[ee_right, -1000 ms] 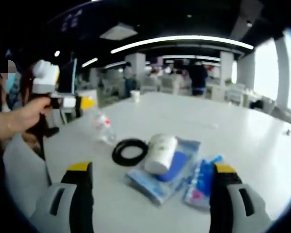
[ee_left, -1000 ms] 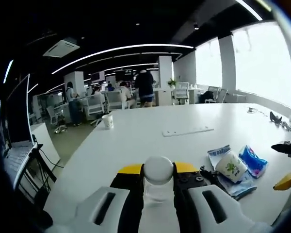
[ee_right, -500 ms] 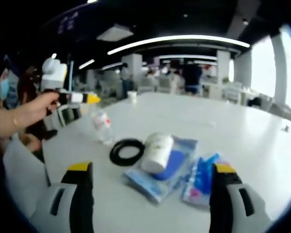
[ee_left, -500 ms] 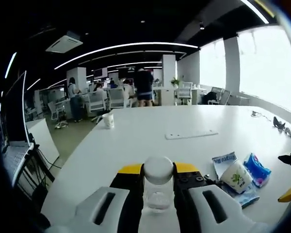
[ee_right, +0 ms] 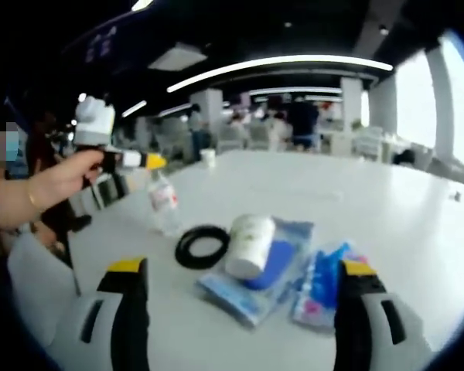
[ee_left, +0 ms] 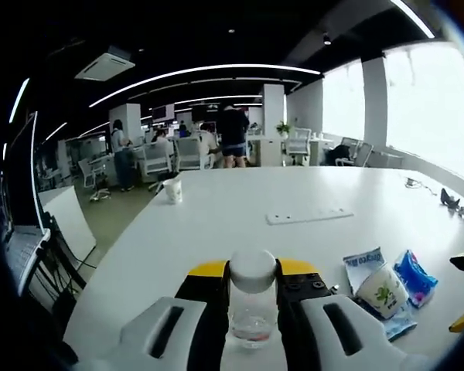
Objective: Arrange the tabletop items into an orderly group along one side of the table until the central work area is clear of visible clutter.
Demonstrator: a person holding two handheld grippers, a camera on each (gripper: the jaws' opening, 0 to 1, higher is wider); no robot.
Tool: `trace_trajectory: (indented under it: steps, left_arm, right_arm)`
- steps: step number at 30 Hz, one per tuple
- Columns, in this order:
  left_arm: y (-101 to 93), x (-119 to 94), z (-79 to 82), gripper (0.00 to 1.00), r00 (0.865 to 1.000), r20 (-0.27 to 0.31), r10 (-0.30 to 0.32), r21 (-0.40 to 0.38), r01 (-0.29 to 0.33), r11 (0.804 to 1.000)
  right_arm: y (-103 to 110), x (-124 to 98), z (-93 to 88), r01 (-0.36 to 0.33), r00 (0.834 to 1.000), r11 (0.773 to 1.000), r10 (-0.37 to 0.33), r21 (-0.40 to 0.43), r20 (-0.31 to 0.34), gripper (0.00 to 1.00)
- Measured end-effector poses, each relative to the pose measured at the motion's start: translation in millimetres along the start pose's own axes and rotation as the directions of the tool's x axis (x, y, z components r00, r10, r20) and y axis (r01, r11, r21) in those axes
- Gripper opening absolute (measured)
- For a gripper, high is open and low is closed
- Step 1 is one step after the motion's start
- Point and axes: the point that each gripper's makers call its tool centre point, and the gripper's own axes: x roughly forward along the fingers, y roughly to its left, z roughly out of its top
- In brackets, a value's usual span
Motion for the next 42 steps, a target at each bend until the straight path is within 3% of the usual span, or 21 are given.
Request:
trace_trajectory:
  steps: [5, 11, 14, 18, 21, 27, 30, 33, 38, 42]
  left_arm:
    - [0.8, -1, -0.4, 0.21, 1.0, 0.001, 0.008, -0.009, -0.008, 1.0]
    - [1.1, 0, -3.5, 0.25, 1.0, 0.0, 0.021, 0.045, -0.021, 0.999]
    - [-0.7, 1, -10.8, 0.38, 1.0, -0.013, 0.0, 0.034, 0.001, 0.999]
    - [-8.0, -3, -7.7, 0.48, 0.998, 0.038, -0.058, 0.094, 0.054, 0.994]
    - [-16.2, -4, -8.0, 0.59, 0.987, 0.076, -0.139, 0.053, 0.135, 0.989]
    - [-15.8, -7, -11.0, 0.79, 0.976, 0.118, -0.183, 0.11, 0.17, 0.979]
    - [-18.3, -6, -10.9, 0.92, 0.962, 0.151, -0.227, 0.087, 0.216, 0.973]
    - [-19.0, -5, -10.3, 1.0, 0.95, 0.183, -0.252, 0.11, 0.235, 0.966]
    - [-13.8, 2, -20.4, 1.0, 0.95, 0.173, -0.262, 0.057, 0.255, 0.965]
    - [-3.0, 9, -31.1, 0.96, 0.963, 0.153, -0.222, 0.071, 0.214, 0.974]
  right_arm:
    - [-1, -1, -0.6, 0.004, 1.0, 1.0, -0.004, 0.027, 0.004, 1.0]
    - [-1, -3, 0.4, 0.007, 1.0, 1.0, -0.008, 0.022, 0.003, 1.0]
    - [-3, -4, -0.1, 0.013, 1.0, 1.0, -0.013, 0.017, 0.0, 1.0]
    - [-7, -6, -2.2, 0.022, 1.0, 1.0, -0.022, 0.001, -0.008, 1.0]
    - [-7, -8, -3.4, 0.026, 1.0, 1.0, -0.026, 0.001, -0.012, 1.0]
    - [-6, -11, -5.0, 0.032, 0.999, 0.999, -0.032, -0.003, -0.021, 1.0]
    - [-6, -13, -6.1, 0.034, 0.999, 0.999, -0.034, -0.004, -0.026, 1.0]
    - [-6, -14, -6.6, 0.037, 0.999, 0.999, -0.037, -0.005, -0.027, 1.0]
    - [-6, -16, -8.5, 0.044, 0.998, 0.999, -0.044, -0.001, -0.033, 1.0]
    - [-7, -18, -10.8, 0.053, 0.998, 0.999, -0.053, 0.008, -0.039, 1.0]
